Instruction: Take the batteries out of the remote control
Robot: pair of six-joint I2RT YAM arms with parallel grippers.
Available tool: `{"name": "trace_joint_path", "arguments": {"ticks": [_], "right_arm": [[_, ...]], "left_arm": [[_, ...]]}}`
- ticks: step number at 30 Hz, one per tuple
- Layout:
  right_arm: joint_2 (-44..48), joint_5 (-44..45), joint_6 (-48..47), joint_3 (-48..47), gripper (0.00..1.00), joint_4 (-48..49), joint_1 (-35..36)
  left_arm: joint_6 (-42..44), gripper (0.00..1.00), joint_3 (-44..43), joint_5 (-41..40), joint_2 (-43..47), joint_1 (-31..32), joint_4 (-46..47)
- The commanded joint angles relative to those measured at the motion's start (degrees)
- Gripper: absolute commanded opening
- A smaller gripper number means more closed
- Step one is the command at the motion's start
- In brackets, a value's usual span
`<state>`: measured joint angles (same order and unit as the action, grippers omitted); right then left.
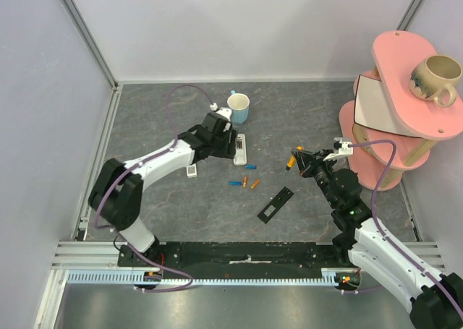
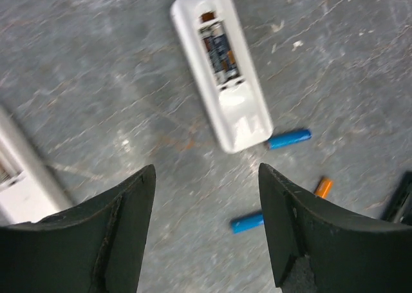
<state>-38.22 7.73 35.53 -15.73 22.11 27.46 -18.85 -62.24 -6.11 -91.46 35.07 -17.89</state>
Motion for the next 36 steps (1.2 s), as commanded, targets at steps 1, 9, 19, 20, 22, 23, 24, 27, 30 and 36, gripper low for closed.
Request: {"name": "trace_joint_path", "arguments": {"ticks": [1, 9, 19, 20, 22, 23, 24, 27, 30, 36], "right_arm": [[1.6, -0.1, 0.1, -0.7, 0.00, 0.7, -0.2], [2.4, 0.1, -0.4, -0.7, 0.00, -0.4, -0.2], [3.5, 0.7, -0.8, -0.7, 0.00, -1.4, -0.1], [3.5, 0.5, -0.9, -0.5, 0.00, -1.4, -0.1], [3.4, 0.5, -0.8, -0.5, 0.00, -1.3, -0.1], [3.5, 0.5, -0.8, -0.4, 0.00, -1.3, -0.2], [3.4, 0.5, -0.8, -0.4, 0.00, -1.2, -0.2], [3.2, 0.4, -0.8, -0.4, 0.00, -1.1, -0.1], [3.1, 0.4, -0.7, -0.5, 0.00, -0.9, -0.1], [3.2, 0.4, -0.9, -0.7, 0.00, -1.1, -0.1]], "left_arm": [[-2.7, 0.71, -8.4, -1.3, -7.4, 2.2, -0.7], [-2.6, 0.73, -19.9, -4.3, -20.0, 5.4, -4.1], [-3.0, 0.75, -26.1, -11.0, -26.2, 7.2, -7.7], [-3.1, 0.75, -26.2, -11.3, -26.5, 7.2, -7.9], [-3.4, 0.75, -26.4, -12.4, -26.9, 7.3, -8.1], [-3.4, 0.75, -26.4, -12.8, -27.3, 7.2, -8.1], [-3.4, 0.75, -26.4, -13.3, -27.5, 7.3, -8.2], [-3.3, 0.76, -26.7, -13.2, -28.5, 7.2, -8.3], [-3.4, 0.75, -27.3, -12.9, -29.8, 7.2, -8.4], [-2.5, 0.66, -27.4, -11.2, -31.4, 6.9, -7.6]]}}
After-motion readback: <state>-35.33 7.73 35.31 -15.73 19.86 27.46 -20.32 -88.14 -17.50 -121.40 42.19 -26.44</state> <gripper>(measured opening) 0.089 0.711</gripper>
